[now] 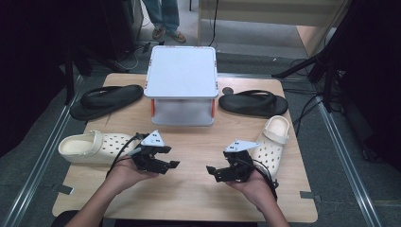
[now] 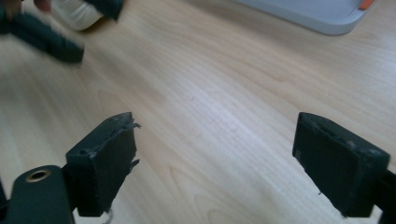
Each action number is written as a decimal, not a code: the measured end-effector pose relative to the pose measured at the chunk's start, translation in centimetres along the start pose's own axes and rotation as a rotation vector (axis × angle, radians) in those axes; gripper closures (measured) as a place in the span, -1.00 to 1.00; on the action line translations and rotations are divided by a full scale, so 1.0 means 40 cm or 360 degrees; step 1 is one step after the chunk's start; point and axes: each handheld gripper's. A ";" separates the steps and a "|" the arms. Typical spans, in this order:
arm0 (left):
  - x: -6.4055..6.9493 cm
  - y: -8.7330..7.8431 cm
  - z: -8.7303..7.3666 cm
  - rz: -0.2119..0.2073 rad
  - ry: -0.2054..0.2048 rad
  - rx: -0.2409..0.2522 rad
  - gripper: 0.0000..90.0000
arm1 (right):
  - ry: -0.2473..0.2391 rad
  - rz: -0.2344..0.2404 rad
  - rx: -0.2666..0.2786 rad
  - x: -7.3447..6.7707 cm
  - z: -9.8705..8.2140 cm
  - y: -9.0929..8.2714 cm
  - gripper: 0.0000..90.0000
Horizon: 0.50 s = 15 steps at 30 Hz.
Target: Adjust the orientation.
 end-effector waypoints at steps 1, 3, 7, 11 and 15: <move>-0.002 -0.018 -0.008 0.0037 0.0045 0.0003 -0.22 | 0.0002 -0.0004 -0.0010 -0.001 -0.002 0.001 -0.66; -0.004 -0.025 -0.012 0.0061 0.0053 0.0005 -0.23 | 0.0003 0.0004 -0.0013 -0.002 -0.003 0.004 -0.66; -0.017 -0.042 -0.032 -0.0001 0.0004 -0.0013 -0.13 | -0.0033 0.0026 0.0015 -0.010 0.004 0.020 -0.67; -0.047 -0.057 -0.047 -0.0080 -0.0158 -0.0018 -0.04 | -0.0115 0.0024 -0.0010 -0.024 0.000 0.036 -0.65; -0.054 -0.065 -0.057 -0.0078 -0.0152 -0.0018 -0.04 | -0.0143 0.0057 -0.0019 -0.030 0.003 0.045 -0.63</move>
Point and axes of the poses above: each handheld gripper's, and its own axes: y roughly forward along the jaws, z roughly out of its top, x roughly to its right, and after that the axes turned 8 degrees about y, right-handed
